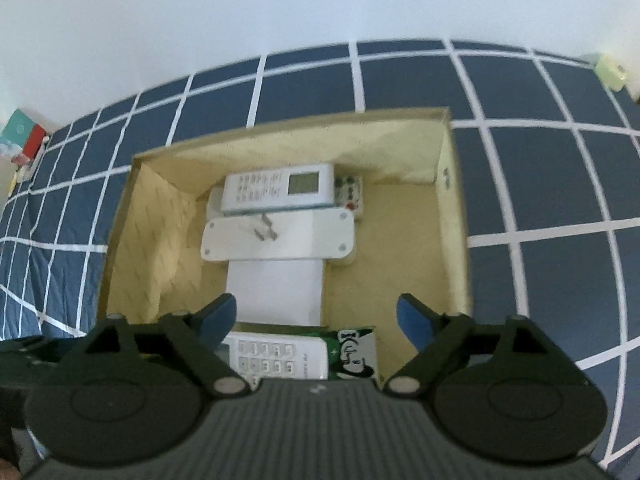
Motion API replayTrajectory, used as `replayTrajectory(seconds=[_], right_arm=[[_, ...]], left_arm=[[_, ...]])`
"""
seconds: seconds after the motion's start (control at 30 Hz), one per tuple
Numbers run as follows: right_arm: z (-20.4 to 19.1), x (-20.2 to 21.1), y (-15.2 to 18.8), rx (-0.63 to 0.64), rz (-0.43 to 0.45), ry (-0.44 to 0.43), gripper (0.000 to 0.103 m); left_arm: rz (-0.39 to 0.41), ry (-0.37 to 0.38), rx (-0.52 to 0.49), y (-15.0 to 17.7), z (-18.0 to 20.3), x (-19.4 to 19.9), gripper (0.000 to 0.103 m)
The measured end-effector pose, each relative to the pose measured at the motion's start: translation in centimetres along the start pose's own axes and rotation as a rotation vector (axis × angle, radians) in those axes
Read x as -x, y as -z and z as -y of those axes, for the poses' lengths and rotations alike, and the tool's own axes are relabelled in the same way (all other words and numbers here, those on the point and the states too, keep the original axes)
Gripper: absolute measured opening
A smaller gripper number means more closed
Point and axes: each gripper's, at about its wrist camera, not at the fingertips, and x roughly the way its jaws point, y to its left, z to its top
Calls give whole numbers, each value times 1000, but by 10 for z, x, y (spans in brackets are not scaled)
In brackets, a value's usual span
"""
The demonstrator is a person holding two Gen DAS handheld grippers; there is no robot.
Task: Organize objects
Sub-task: 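Open both grippers and lift them away from the box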
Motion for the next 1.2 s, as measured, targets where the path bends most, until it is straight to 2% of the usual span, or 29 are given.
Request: replayTrajectory(seconds=[0.27, 0.33, 0.73, 1.2], right_arm=[[7, 32, 10, -4, 29, 3, 98], [7, 37, 14, -6, 30, 10, 103], [14, 51, 35, -9, 21, 35, 103], [14, 53, 43, -7, 7, 40, 103]], left_arm=[[42, -25, -23, 4, -1, 28, 102], [54, -31, -28, 6, -1, 33, 103], [55, -53, -55, 18, -6, 46, 103], [54, -92, -69, 21, -15, 50, 103]])
